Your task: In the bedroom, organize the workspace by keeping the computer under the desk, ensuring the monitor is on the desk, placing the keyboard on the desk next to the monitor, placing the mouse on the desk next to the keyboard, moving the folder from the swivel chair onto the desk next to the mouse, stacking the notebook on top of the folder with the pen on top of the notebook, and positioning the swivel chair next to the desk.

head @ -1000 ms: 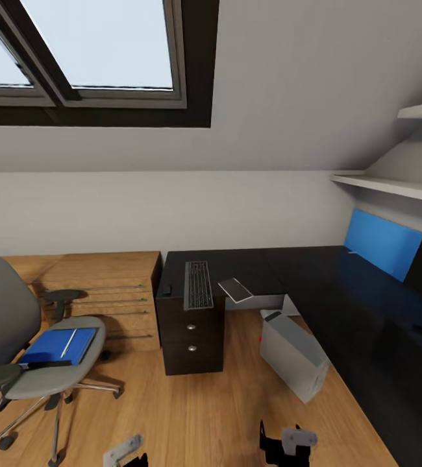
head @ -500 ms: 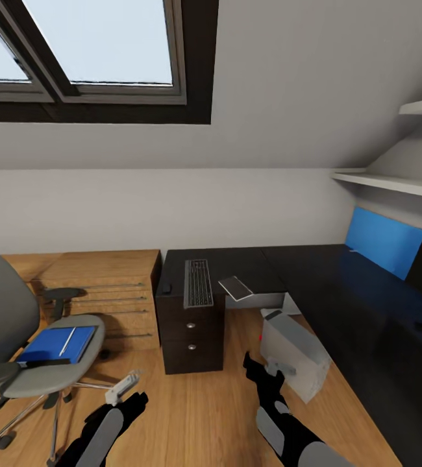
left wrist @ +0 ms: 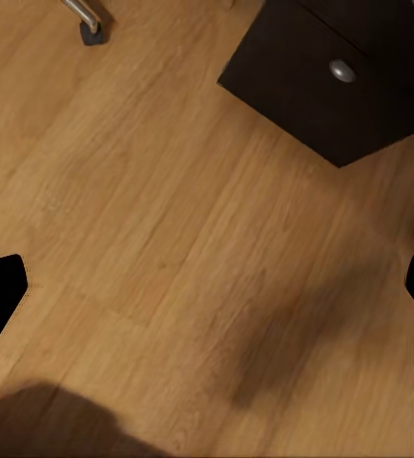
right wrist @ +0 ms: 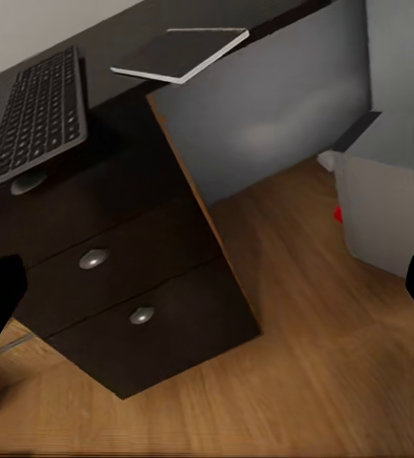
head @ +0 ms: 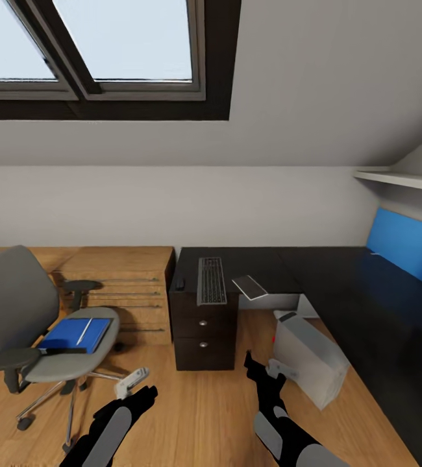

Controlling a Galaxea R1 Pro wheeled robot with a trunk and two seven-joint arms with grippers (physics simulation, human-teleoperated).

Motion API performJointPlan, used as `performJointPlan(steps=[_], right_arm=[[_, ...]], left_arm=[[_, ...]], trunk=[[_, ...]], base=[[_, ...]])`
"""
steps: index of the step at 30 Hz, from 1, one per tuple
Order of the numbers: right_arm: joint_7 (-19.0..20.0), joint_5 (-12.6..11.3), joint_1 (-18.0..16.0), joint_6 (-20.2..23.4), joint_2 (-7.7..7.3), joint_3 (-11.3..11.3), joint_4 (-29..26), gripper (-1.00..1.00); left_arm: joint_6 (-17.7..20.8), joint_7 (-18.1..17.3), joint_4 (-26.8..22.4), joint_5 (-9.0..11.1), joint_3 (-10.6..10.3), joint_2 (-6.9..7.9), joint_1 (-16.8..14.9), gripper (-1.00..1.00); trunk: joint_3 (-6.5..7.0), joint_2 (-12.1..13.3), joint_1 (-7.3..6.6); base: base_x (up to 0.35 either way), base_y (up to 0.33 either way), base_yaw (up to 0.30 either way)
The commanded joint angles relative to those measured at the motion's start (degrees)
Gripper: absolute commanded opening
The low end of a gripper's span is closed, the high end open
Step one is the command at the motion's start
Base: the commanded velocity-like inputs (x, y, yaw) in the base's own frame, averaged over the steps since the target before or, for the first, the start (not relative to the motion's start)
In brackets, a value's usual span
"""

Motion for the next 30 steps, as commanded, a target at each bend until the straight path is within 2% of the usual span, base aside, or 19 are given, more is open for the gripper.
performJointPlan(steps=[1, 4, 11, 25, 28, 30], right_arm=[[-0.5, -0.2, 0.0, -0.2, -0.03, 0.5, 0.0, 1.0], [-0.4, -0.2, 0.0, -0.4, -0.02, 0.5, 0.1, 1.0], [-0.4, -0.2, 0.0, -0.3, -0.09, 0.5, 0.1, 1.0], [-0.3, -0.5, 0.0, -0.3, -0.06, 0.4, -0.2, 1.0], [1.3, -0.5, 0.1, -0.2, -0.06, 0.5, -0.3, 1.0], [5.1, -0.7, 0.2, 0.4, -0.1, 0.4, -0.3, 1.0]], left_arm=[[0.1, 0.5, -0.1, 0.3, -0.2, 0.05, -0.1, 1.0], [0.1, 0.4, -0.1, -0.2, -0.4, 0.02, -0.1, 1.0], [0.0, 0.6, -0.1, -3.2, -2.3, -0.01, -0.1, 1.0], [-0.1, 1.3, -0.2, -4.1, -2.7, -0.06, -0.1, 1.0], [-0.1, 2.0, -0.2, -4.1, -2.7, -0.07, -0.1, 1.0], [-0.1, 2.5, -0.2, -4.1, -2.7, -0.08, -0.1, 1.0]], trunk=[[-0.26, -0.5, 0.23], [-0.81, -1.7, 0.89], [-2.07, -4.5, 2.43], [-4.58, -10.1, 5.5], [-5.12, -11.3, 6.16], [-5.48, -12.1, 6.6]], base=[[0.0, 0.0, 0.199], [0.0, 0.0, 0.114], [0.0, 0.0, 0.027], [0.0, 0.0, 0.001], [0.0, 0.0, 0.0], [0.0, 0.0, 0.0]])
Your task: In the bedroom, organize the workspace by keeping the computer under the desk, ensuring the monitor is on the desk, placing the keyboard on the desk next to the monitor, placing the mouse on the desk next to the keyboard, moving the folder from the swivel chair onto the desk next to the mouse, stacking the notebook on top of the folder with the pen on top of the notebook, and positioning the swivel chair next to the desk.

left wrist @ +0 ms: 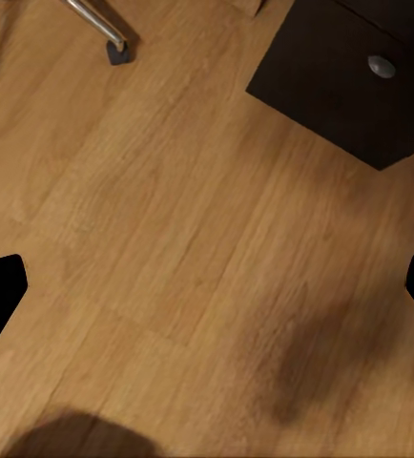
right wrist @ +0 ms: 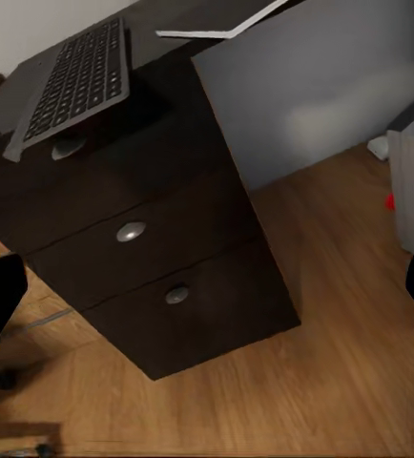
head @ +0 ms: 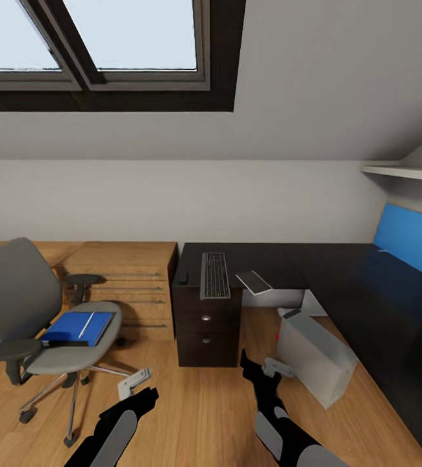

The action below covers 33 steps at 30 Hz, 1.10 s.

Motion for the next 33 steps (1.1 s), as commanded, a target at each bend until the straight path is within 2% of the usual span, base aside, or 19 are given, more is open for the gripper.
performJointPlan(steps=[1, 2, 4, 5, 7, 8, 9, 10, 13, 15, 17, 23, 24, 25, 27, 28, 33], right_arm=[[1.3, -0.4, 0.0, 0.2, -0.04, 0.4, 0.0, 1.0], [5.0, -0.8, 0.0, 1.4, -0.12, 0.3, 0.0, 1.0], [8.8, -1.9, 0.0, 3.5, -0.23, 0.1, 0.0, 1.0], [12.1, -3.7, 0.0, 6.2, -0.32, -0.2, 0.0, 1.0], [15.2, -6.1, 0.0, 9.2, -0.42, -0.4, -0.1, 1.0], [17.9, -8.8, 0.0, 12.0, -0.54, -0.5, -0.1, 1.0], [19.1, -10.2, 0.0, 13.3, -0.61, -0.5, -0.1, 1.0], [21.2, -12.7, 0.0, 15.3, -0.81, -0.6, -0.1, 1.0], [23.8, -16.1, 0.0, 17.6, -1.23, -0.6, -0.2, 1.0], [24.7, -17.3, 0.0, 18.4, -1.42, -0.6, -0.2, 1.0], [25.2, -17.9, 0.0, 18.8, -1.51, -0.6, -0.2, 1.0], [25.4, -18.3, 0.0, 19.3, -1.42, -0.6, -0.2, 1.0], [21.4, -18.6, 0.0, 19.0, -1.2, -0.6, -0.3, 1.0], [19.2, -18.6, 0.0, 18.6, -1.16, -0.6, -0.6, 1.0], [16.8, -18.7, 0.0, 17.5, -1.08, -0.5, -1.8, 1.0], [14.8, -18.8, 0.0, 15.4, -0.94, -0.4, -3.4, 1.0], [14.8, -18.9, 0.0, 15.3, -0.85, -0.4, -4.0, 1.0]], left_arm=[[0.1, 0.6, -0.1, 0.3, -0.2, 0.06, 0.0, 1.0], [0.1, 0.7, -0.1, 0.3, -0.2, 0.06, -0.1, 1.0], [0.1, 0.8, -0.2, 0.3, -0.2, 0.06, 0.0, 1.0], [0.1, 0.9, -0.2, 0.3, -0.2, 0.06, 0.0, 1.0], [0.1, 0.9, -0.2, 0.3, -0.2, 0.06, -0.1, 1.0], [0.1, 0.9, -0.3, 0.3, -0.2, 0.08, -0.1, 1.0], [0.1, 0.9, -0.3, 0.3, -0.2, 0.09, -0.1, 1.0], [0.1, 0.9, -0.4, 0.3, -0.1, 0.11, -0.1, 1.0], [0.1, 0.9, -0.9, 0.3, -0.1, 0.13, 0.0, 1.0], [0.1, 1.0, -1.3, 0.3, -0.1, 0.14, 0.0, 1.0], [0.1, 1.1, -1.5, 0.4, -0.1, 0.14, 0.0, 1.0], [0.1, 0.9, -1.2, 0.6, -0.2, 0.2, 0.0, 1.0], [0.1, 0.7, 0.0, 0.6, -0.1, 0.29, 0.0, 1.0], [0.1, 0.7, 0.2, 0.5, -0.1, 0.3, 0.0, 1.0], [0.1, 0.7, 0.5, 0.5, -0.1, 0.3, 0.0, 1.0], [0.1, 0.7, 0.7, 0.6, -0.2, 0.25, 0.0, 1.0], [0.0, 0.8, 0.7, 0.5, -0.2, 0.24, 0.0, 1.0]], trunk=[[-0.25, -0.5, 0.23], [-0.43, -0.9, 0.45], [-0.79, -1.7, 0.89], [-0.97, -2.1, 1.11], [-1.33, -2.9, 1.55], [-1.51, -3.3, 1.77], [-1.69, -3.7, 1.99], [-1.87, -4.1, 2.21], [-2.41, -5.3, 2.86], [-2.77, -6.1, 3.3], [-3.13, -6.9, 3.74], [-3.13, -6.9, 3.74], [-3.13, -6.9, 3.74], [-3.13, -6.9, 3.74], [-3.13, -6.9, 3.74], [-3.13, -6.9, 3.74], [-3.13, -6.9, 3.74]], base=[[0.0, 0.0, 0.0], [0.0, 0.0, 0.0], [0.0, 0.0, 0.0], [0.0, 0.0, 0.0], [0.0, 0.0, 0.0], [0.0, 0.0, 0.0], [0.0, 0.0, 0.0], [0.0, 0.0, 0.0], [0.0, 0.0, 0.0], [0.0, 0.0, 0.0], [0.0, 0.0, 0.0], [0.0, 0.0, 0.0], [0.151, 0.0, 0.0], [0.212, 0.0, 0.0], [0.258, 0.0, 0.0], [0.309, 0.0, 0.0], [0.317, 0.0, 0.0]])
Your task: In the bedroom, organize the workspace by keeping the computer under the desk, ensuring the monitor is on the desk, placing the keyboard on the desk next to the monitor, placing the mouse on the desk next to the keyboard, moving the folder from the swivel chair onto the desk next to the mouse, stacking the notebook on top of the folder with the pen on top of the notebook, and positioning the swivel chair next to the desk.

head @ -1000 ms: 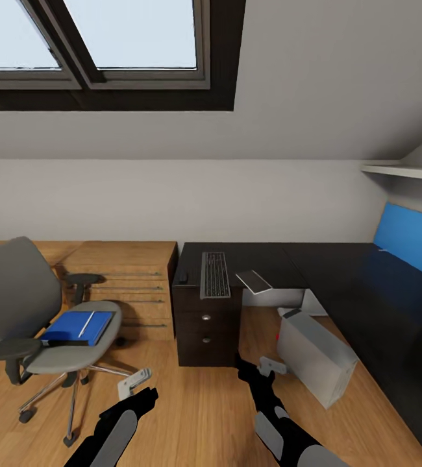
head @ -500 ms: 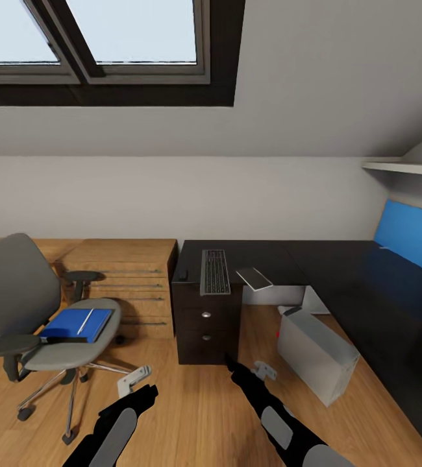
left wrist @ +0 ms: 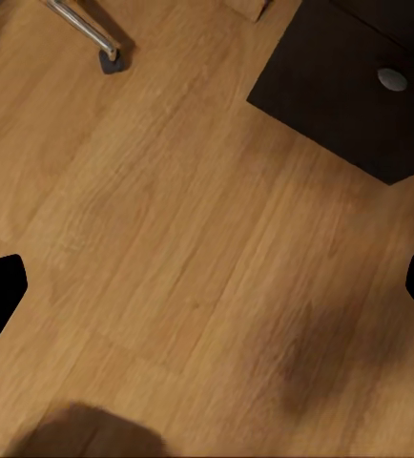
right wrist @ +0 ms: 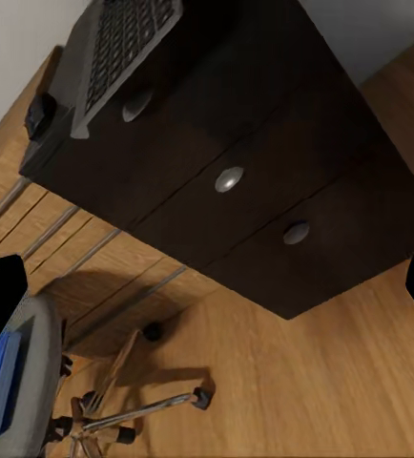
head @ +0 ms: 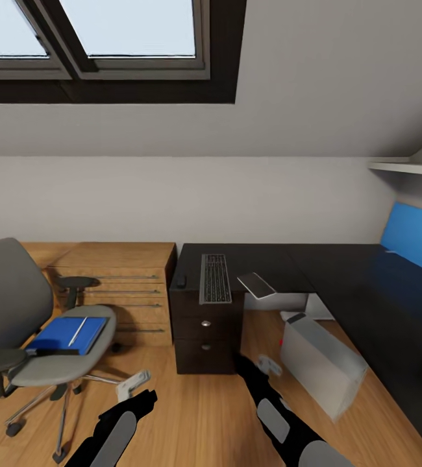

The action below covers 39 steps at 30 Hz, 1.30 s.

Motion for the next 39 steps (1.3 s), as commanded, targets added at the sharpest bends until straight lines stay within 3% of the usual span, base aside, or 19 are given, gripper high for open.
performJointPlan(steps=[1, 5, 11, 12, 15, 16, 20, 26, 32, 34, 39], right_arm=[[0.5, -0.6, -0.1, -0.3, -0.02, 0.4, 0.0, 1.0], [2.9, -0.7, -0.1, -0.3, -0.06, 0.3, -0.2, 1.0], [13.9, -0.7, -0.1, -0.1, -0.08, 0.2, -0.4, 1.0], [18.3, -0.7, -0.1, 0.0, -0.08, 0.2, -0.4, 1.0], [22.1, -0.7, -0.1, 0.1, -0.06, 0.2, -0.4, 1.0], [23.6, -2.8, -0.1, 0.1, -0.01, 0.2, -0.4, 1.0], [23.4, -8.9, -0.1, 0.4, -0.07, 0.1, -0.2, 1.0], [23.3, -12.8, -0.1, 2.7, -0.11, 0.1, 0.1, 1.0], [23.2, -18.9, -0.1, 4.5, -0.29, 0.0, 0.2, 1.0], [23.2, -21.9, -0.1, 6.2, -0.3, 0.0, 0.3, 1.0], [22.7, -23.2, -0.1, 7.4, -0.27, 0.0, 0.4, 1.0]], left_arm=[[0.1, 0.5, -0.1, 0.3, -0.2, 0.06, -0.1, 1.0], [0.1, 0.4, -0.1, 0.3, -0.2, 0.06, -0.1, 1.0], [0.1, 0.4, -0.1, 0.2, -0.2, 0.05, -0.1, 1.0], [0.1, 0.3, -0.1, 0.3, -0.2, 0.01, -0.1, 1.0], [0.3, 0.2, -0.1, 0.5, -0.2, -0.01, -0.1, 1.0], [0.4, 0.1, -0.1, 0.6, -0.3, -0.02, -0.1, 1.0], [0.4, 0.1, -0.1, 0.6, -0.4, -0.05, -0.1, 1.0], [0.3, 0.1, -0.1, 0.5, -0.7, -0.03, -0.1, 1.0], [0.2, 0.2, -0.1, 0.5, -0.8, -0.03, -0.1, 1.0], [0.4, 0.2, -0.2, 0.7, -0.8, -0.03, -0.1, 1.0], [0.4, 0.3, -0.8, 1.5, -0.7, -0.02, -0.1, 1.0]], trunk=[[-0.06, 0.0, 0.03], [-0.06, 0.0, 0.03], [-0.06, 0.0, 0.03], [-0.06, 0.0, 0.03], [-0.06, 0.0, 0.03], [-0.06, 0.0, 0.03], [-0.06, 0.0, 0.03], [-0.06, 0.0, 0.03], [-0.06, 0.0, 0.03], [-0.06, 0.0, 0.03], [-0.6, -1.2, 0.69]], base=[[0.319, 0.0, 0.0], [0.319, 0.0, 0.0], [0.321, 0.046, 0.0], [0.303, 0.113, 0.0], [0.261, 0.062, 0.0], [0.129, 0.006, 0.0], [0.077, 0.003, 0.0], [0.215, 0.048, 0.0], [0.185, 0.045, 0.0], [0.035, 0.008, 0.0], [0.011, 0.003, 0.0]])
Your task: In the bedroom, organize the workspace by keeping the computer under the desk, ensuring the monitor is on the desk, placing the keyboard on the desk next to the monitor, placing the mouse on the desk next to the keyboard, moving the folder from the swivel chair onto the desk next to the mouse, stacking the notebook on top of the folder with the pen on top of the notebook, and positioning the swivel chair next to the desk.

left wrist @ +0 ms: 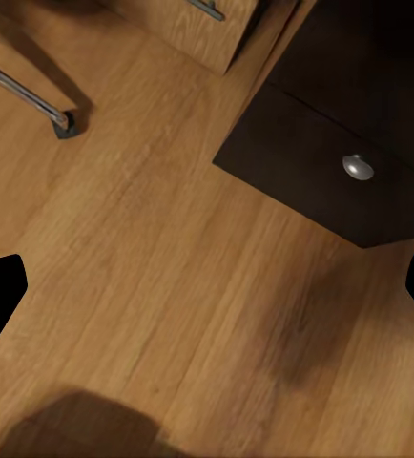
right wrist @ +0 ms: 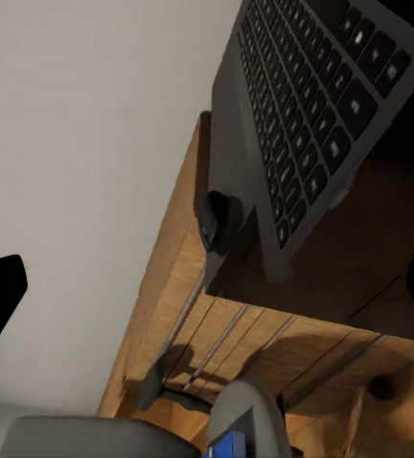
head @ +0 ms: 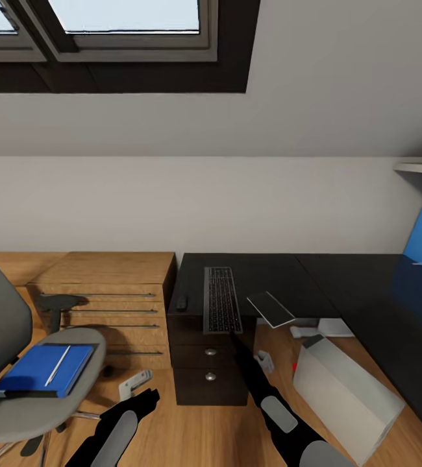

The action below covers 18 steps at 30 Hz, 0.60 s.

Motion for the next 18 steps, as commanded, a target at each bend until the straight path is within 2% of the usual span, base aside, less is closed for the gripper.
performJointPlan(steps=[1, 5, 18], right_arm=[[-0.1, -0.9, -0.1, -0.3, -0.03, 0.5, 0.1, 1.0], [-0.4, -2.7, -0.1, -0.1, -0.03, 0.5, 0.1, 1.0], [-1.6, -3.2, -0.1, -0.1, -0.02, 0.6, 0.1, 1.0]], left_arm=[[0.1, 0.5, -0.2, 0.5, -0.2, 0.06, -0.1, 1.0], [0.0, 0.5, -0.4, 0.6, -0.2, 0.02, -0.1, 1.0], [0.0, 0.6, -0.3, 0.7, -0.3, -0.09, -0.1, 1.0]], trunk=[[-0.25, -0.5, 0.23], [-0.97, -2.1, 1.1], [-3.3, -7.3, 3.96]], base=[[0.003, 0.001, 0.0], [0.001, 0.0, 0.0], [0.0, 0.0, 0.0]])
